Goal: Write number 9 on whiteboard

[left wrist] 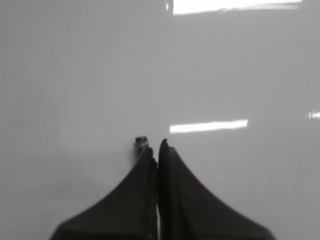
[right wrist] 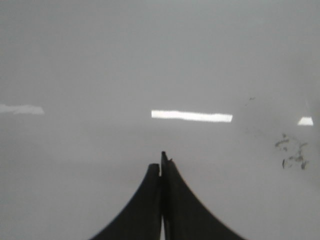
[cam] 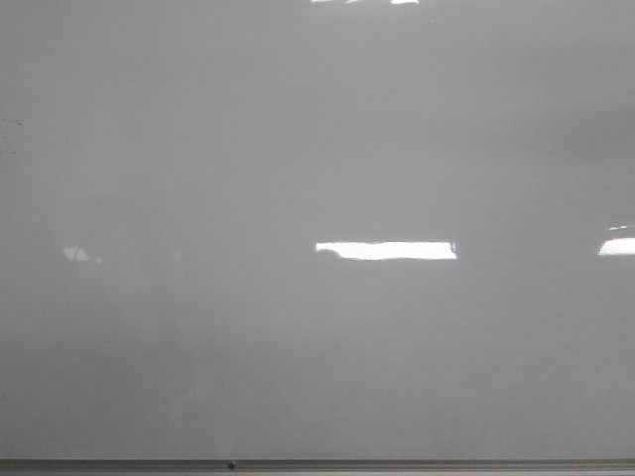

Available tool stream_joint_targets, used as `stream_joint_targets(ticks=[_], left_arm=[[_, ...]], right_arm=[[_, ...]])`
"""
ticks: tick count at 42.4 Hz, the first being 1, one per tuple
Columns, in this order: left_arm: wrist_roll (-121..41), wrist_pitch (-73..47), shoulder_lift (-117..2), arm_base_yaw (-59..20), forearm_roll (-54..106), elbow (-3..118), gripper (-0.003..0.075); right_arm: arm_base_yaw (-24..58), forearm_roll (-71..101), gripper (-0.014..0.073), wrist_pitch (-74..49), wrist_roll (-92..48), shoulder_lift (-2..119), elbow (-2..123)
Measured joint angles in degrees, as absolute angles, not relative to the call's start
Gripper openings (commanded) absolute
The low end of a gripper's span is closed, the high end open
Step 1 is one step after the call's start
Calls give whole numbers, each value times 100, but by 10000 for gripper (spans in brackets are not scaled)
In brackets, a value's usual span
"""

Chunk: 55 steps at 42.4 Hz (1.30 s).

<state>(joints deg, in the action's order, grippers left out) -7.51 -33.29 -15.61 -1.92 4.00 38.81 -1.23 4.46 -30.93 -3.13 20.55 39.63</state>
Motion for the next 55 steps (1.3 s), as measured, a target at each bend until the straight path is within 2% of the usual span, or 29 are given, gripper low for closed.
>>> stream_joint_targets(ticks=[17,21,23,25,28,32,35,38,55], left_arm=[[-751,-3549,-2142,-192,400,3195,-19],[-751,-3547,-2191,-192,400,3039,-16],[-751,-3547,-2195,-192,400,2984,-5],[-751,-3547,-2195,-192,400,2969,39],[-751,-3560,-2195,-192,400,2969,144],[-751,-3560,-2249,-192,400,2969,346],[-751,-3586,-2353,-192,400,2969,456],[-751,-3656,-2538,-192,400,3013,522],[-751,-3846,-4595,-192,389,3723,526]], right_arm=[[-123,446,-50,-3690,-365,3115,3616],[-111,446,43,-3834,-479,3271,3608],[-111,446,115,-3889,-510,3301,3608],[-100,446,207,-3943,-519,3329,3608],[-73,446,379,-3966,-531,3340,3608],[-11,446,525,-3980,-540,3340,3608],[3,446,545,-3984,-540,3340,3608],[13,446,537,-3993,-540,3340,3608],[11,446,537,-4010,-554,3340,3608]])
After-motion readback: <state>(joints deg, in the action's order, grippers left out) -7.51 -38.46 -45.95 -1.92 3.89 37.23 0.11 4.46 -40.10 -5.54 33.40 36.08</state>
